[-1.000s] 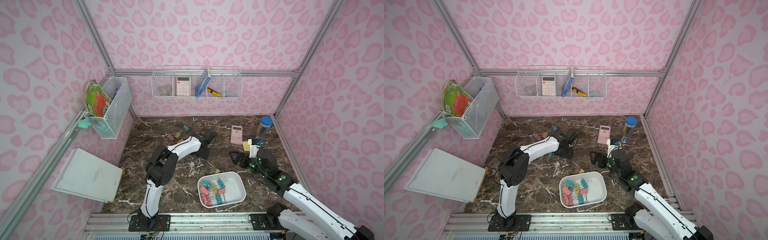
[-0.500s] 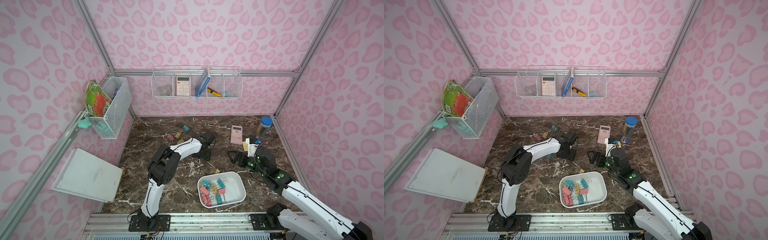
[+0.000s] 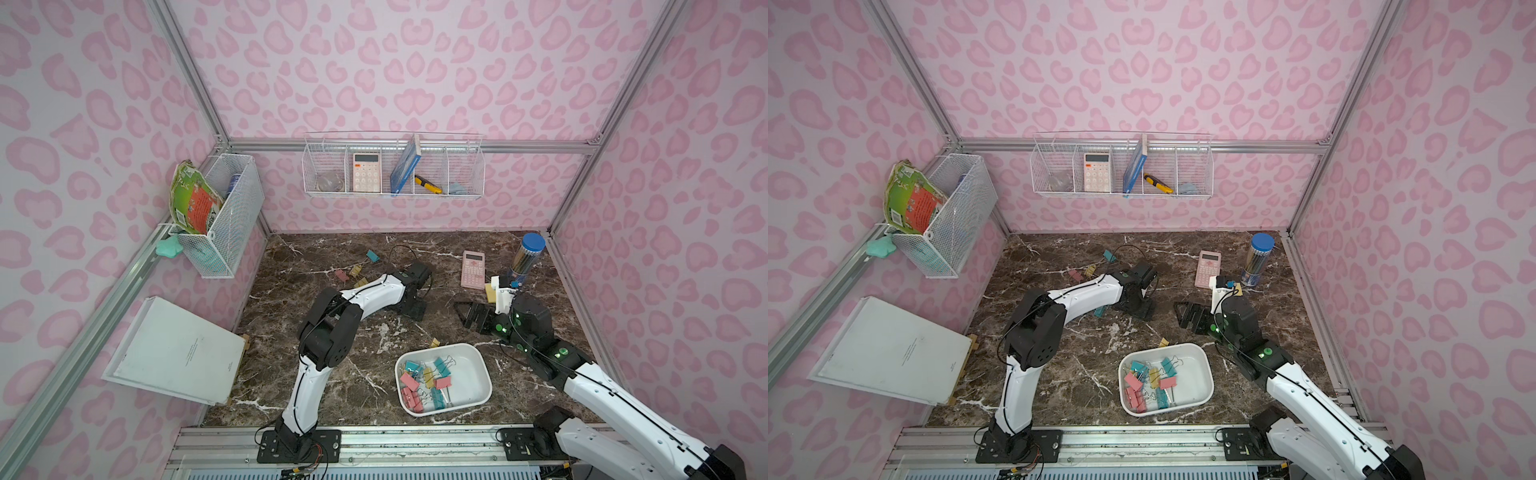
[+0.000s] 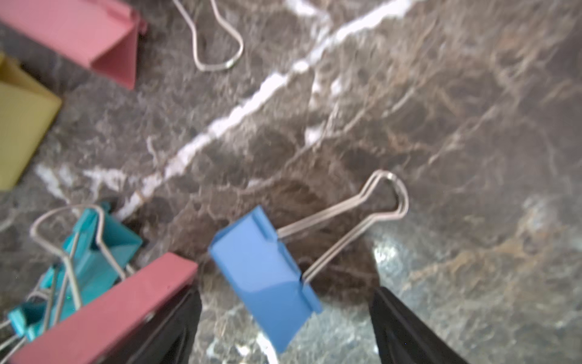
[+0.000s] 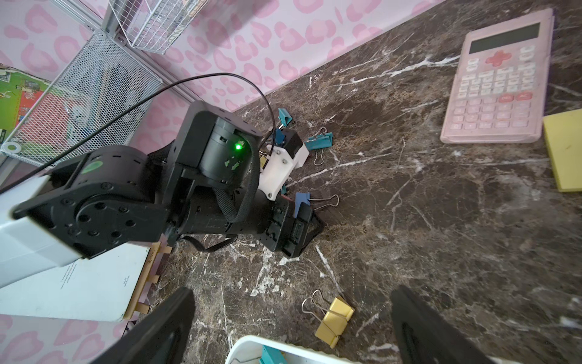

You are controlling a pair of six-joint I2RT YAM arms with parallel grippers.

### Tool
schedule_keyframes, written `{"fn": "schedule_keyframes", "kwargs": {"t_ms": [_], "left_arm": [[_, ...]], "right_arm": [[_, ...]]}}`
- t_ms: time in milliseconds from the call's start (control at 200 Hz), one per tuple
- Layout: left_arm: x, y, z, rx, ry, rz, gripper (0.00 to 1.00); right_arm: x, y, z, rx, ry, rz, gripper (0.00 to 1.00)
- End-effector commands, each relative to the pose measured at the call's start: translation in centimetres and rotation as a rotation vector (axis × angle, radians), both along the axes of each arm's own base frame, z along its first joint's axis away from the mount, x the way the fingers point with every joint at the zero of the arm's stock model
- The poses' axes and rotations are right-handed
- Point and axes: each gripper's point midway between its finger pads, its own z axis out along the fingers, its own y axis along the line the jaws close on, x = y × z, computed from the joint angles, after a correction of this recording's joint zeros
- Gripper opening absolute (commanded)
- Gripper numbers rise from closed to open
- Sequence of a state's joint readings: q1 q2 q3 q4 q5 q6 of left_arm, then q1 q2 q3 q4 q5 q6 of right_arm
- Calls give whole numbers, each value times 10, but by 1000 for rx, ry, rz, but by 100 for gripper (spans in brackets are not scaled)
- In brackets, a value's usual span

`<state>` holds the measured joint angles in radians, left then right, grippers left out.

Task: Put the binder clips in the storage box
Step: Pick up the binder clip at the center of the board.

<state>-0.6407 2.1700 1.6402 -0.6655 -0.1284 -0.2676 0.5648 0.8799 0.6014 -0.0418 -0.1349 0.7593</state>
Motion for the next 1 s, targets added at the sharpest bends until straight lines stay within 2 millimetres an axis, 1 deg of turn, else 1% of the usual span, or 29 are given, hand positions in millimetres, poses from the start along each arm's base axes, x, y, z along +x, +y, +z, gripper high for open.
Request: {"fn": "schedule_keyframes", "kwargs": {"t_ms": [0,75,110,170,220,265,325,350,385,495,620,685,725,805,940,975,995], "left_arm": [[-2,0,2,-19,34,16,80],[-4,-5,-3,-38,44,13,79],[-5,-7,-6,-32,50,-11,82],[-13,-12,-13,-35,91,-90,88],[-20,-12,-17,-30,125,-143,90],[-26,-14,-19,-44,155,-192,90],[-26,-10,-20,-52,176,-182,87],[-25,-7,-20,-53,180,-166,85],[-23,-5,-20,-55,185,-142,79],[-23,-4,-21,-44,178,-127,63],[-26,0,-23,-13,177,-146,55],[-28,1,-23,-11,178,-141,49],[-28,2,-22,-13,177,-131,44],[-27,4,-18,-16,163,-91,29],[-29,2,-15,-45,160,-54,28],[-29,2,-14,-52,157,-48,26],[-30,1,-13,-54,153,-49,22]], "right_arm": [[2,0,5,20,-17,-9,99],[3,2,5,26,-16,-4,99],[3,3,5,27,-14,1,99],[3,4,4,23,-10,6,99],[3,4,4,22,-7,7,99],[3,4,3,20,-4,5,99],[3,4,1,25,0,1,99],[3,4,1,28,-2,1,99],[3,4,-1,29,3,2,99],[4,6,0,34,6,7,99],[6,7,1,33,5,7,99],[6,7,-1,36,9,3,99],[6,7,-3,41,11,1,99],[6,8,-6,47,21,3,99],[6,9,-9,54,32,4,99],[7,10,-9,53,33,6,99],[7,10,-8,54,34,6,99]]}}
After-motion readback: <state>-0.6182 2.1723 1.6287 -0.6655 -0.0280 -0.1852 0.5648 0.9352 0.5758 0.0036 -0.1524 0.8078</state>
